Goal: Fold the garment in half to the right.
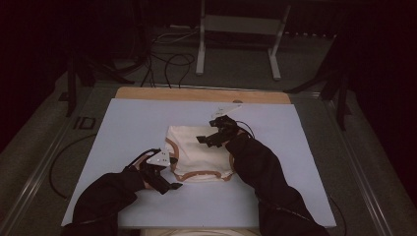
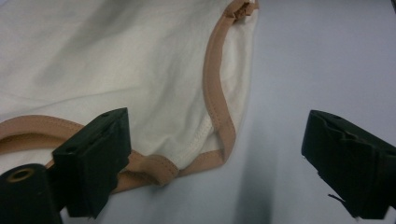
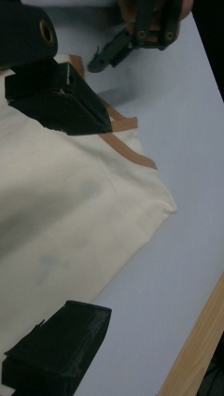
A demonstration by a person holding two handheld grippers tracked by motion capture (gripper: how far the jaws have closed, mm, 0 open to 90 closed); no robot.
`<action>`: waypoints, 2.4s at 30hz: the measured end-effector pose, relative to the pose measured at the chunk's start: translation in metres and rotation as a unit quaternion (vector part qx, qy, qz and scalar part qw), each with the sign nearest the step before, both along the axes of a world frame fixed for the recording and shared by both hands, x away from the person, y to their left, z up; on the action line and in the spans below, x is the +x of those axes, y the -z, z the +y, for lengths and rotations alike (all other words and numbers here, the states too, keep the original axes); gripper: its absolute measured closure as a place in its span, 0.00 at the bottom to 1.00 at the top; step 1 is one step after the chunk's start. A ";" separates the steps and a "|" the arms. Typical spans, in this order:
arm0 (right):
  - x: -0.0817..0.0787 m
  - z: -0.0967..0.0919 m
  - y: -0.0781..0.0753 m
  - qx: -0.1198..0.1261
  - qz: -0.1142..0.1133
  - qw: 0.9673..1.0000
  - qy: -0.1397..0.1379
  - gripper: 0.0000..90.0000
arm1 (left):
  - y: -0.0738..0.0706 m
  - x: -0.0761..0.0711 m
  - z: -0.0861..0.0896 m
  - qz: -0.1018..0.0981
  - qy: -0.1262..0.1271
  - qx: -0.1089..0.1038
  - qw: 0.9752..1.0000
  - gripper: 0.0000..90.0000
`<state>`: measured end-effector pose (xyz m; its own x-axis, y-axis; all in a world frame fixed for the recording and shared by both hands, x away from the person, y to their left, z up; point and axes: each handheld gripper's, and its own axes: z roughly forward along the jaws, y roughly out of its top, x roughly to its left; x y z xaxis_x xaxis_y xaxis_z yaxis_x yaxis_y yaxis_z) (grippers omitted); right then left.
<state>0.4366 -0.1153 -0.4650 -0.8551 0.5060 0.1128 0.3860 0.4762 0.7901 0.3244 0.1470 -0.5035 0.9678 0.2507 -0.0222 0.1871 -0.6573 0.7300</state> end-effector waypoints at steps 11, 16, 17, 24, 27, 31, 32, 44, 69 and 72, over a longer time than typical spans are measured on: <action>0.012 0.034 0.010 -0.011 0.017 1.000 -0.021 0.12 | 0.004 0.002 -0.002 -0.016 0.016 0.019 1.000 0.28; 0.016 0.044 0.014 -0.015 0.023 0.999 -0.026 0.12 | 0.007 0.002 -0.005 -0.022 0.028 0.033 0.999 0.35; 0.017 0.046 0.014 -0.015 0.024 0.999 -0.026 0.12 | 0.008 0.002 -0.006 -0.021 0.030 0.032 0.999 0.35; 0.020 0.055 0.018 -0.018 0.028 0.999 -0.029 0.12 | 0.015 0.005 -0.017 -0.026 0.039 0.046 0.998 0.44; 0.020 0.057 0.017 -0.019 0.028 0.999 -0.031 0.12 | 0.014 0.007 -0.016 -0.027 0.030 0.046 0.998 0.53; 0.022 0.060 0.017 -0.018 0.029 0.999 -0.031 0.12 | 0.014 0.008 -0.018 -0.036 0.017 0.046 0.998 0.68; 0.023 0.060 0.017 -0.018 0.029 0.999 -0.031 0.12 | 0.014 0.009 -0.018 -0.038 0.014 0.046 0.998 0.73; 0.039 0.077 0.017 -0.030 0.028 0.999 -0.021 0.12 | 0.016 0.012 -0.020 -0.038 0.000 0.042 0.998 0.95; 0.068 0.138 0.038 -0.073 0.082 0.993 0.041 0.40 | 0.016 0.013 -0.019 -0.035 0.004 0.041 0.999 0.95; 0.070 0.141 0.042 -0.086 0.091 0.991 0.056 0.46 | 0.016 0.013 -0.019 -0.035 0.004 0.041 0.999 0.95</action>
